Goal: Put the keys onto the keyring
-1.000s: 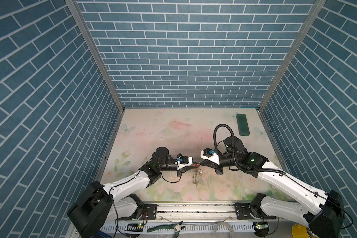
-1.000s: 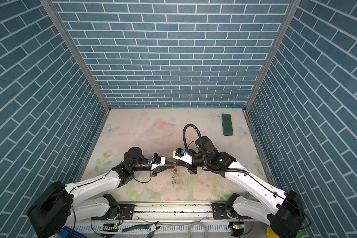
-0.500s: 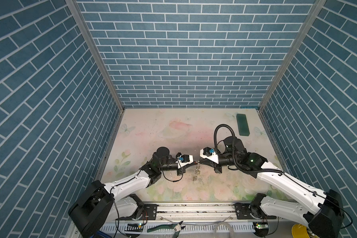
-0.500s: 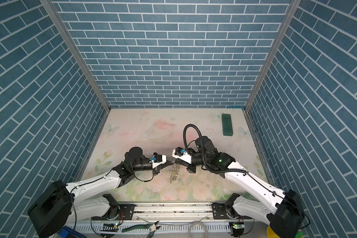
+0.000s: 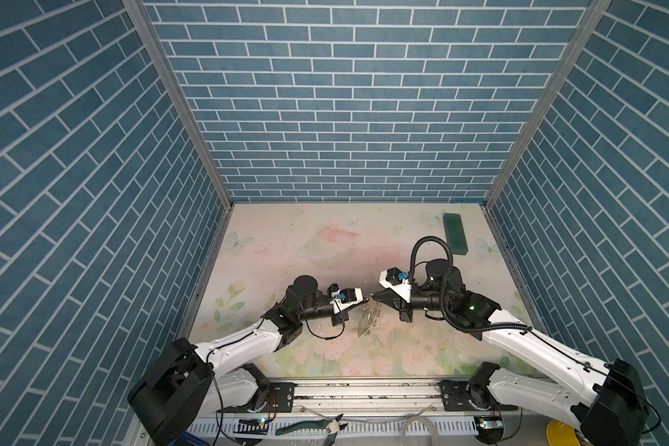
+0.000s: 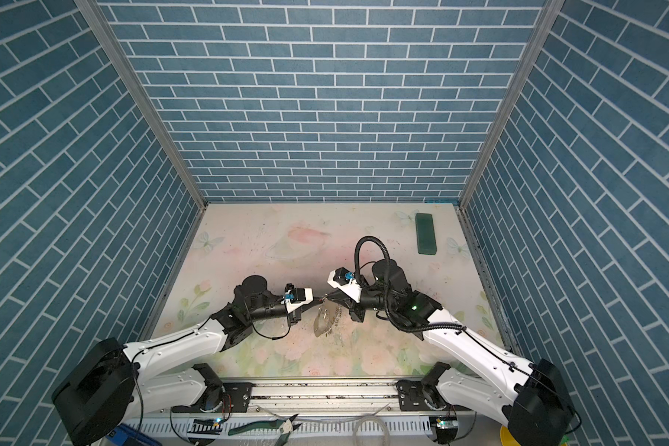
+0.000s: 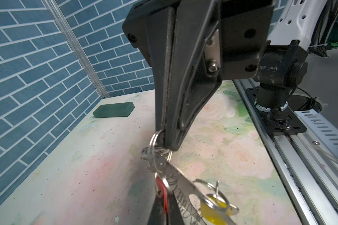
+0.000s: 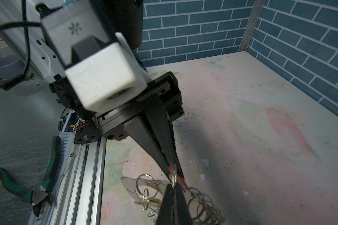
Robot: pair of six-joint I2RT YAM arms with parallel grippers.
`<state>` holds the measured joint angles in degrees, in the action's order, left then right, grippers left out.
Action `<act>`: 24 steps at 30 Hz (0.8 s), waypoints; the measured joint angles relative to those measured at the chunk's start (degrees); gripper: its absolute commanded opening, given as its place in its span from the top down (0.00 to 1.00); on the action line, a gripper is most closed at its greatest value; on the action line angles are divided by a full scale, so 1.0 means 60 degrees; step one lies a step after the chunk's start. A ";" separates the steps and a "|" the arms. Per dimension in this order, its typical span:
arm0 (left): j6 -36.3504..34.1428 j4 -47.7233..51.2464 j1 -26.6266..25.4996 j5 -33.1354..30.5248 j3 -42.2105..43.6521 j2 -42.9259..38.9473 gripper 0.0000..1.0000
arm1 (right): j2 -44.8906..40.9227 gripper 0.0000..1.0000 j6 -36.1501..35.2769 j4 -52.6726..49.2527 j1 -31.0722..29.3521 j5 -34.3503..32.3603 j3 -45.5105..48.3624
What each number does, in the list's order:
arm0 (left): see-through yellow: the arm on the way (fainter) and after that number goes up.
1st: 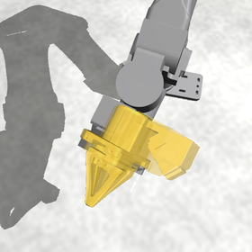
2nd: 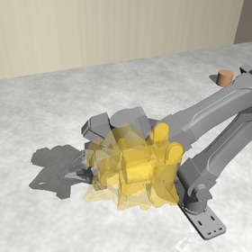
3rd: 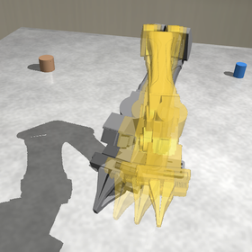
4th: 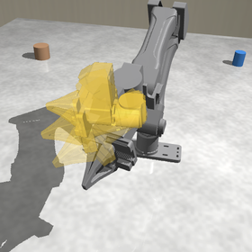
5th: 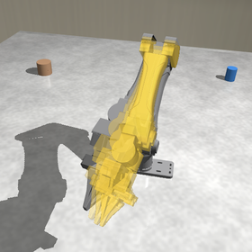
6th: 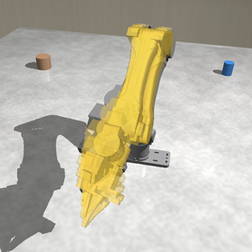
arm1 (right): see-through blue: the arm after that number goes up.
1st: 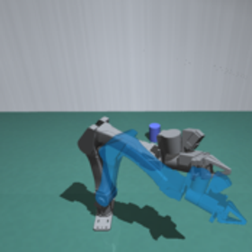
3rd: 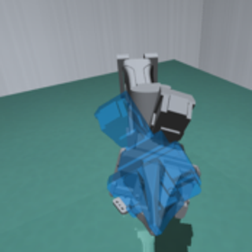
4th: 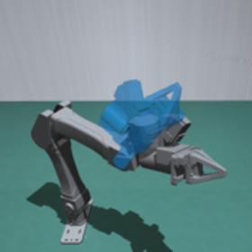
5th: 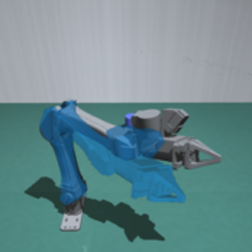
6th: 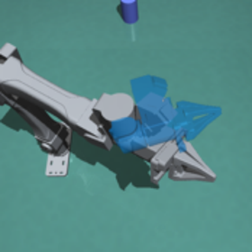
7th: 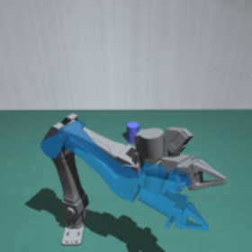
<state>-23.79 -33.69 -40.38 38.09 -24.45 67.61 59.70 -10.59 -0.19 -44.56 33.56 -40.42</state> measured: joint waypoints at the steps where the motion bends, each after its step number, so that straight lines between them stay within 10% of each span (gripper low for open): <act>1: -0.0007 -0.0040 0.0000 -0.0047 0.0000 0.0004 0.97 | 0.0015 1.00 0.0113 0.0182 0.0000 -0.0047 0.0055; 15: 0.0248 -0.0481 0.0022 -0.0466 0.0586 -0.0484 0.64 | 0.0160 1.00 0.0018 0.0605 0.0255 0.0546 0.0426; 24: 0.1107 -0.1308 0.0106 0.0404 0.0794 -0.1024 0.66 | 0.0102 1.00 -0.0342 0.1082 0.0579 0.1931 0.0991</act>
<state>-17.15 -41.54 -39.75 40.51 -19.68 61.47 60.31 -12.64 6.31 -41.08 45.15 -34.48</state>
